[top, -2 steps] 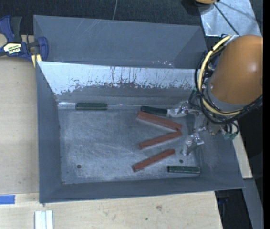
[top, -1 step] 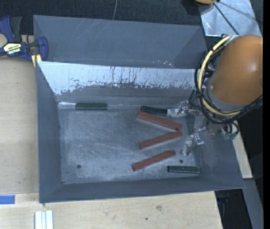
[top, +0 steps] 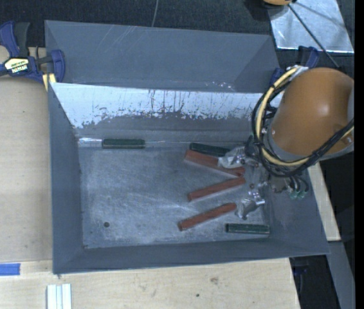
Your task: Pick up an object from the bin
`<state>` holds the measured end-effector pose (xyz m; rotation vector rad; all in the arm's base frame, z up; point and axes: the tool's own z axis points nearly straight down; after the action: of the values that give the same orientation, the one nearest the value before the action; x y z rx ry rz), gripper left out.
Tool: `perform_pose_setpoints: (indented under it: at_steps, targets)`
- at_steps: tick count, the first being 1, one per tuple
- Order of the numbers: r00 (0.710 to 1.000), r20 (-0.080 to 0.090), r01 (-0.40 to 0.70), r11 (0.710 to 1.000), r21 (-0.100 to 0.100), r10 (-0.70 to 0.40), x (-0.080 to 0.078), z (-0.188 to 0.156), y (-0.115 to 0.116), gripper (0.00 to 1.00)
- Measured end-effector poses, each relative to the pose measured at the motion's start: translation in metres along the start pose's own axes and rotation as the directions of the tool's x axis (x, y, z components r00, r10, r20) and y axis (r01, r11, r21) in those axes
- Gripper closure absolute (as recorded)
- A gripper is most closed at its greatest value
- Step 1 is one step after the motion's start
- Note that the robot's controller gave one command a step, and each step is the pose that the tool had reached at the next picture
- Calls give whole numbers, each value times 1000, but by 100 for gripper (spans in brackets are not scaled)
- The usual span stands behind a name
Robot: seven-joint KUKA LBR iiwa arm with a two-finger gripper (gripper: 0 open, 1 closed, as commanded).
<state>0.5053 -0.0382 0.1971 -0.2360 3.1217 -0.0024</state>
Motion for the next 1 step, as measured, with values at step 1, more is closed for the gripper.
perform_pose_setpoints:
  at_steps: [1]
  targets:
    - [1000, -3, 5, 1000, -1, -5, 5, 69, -3, 0]
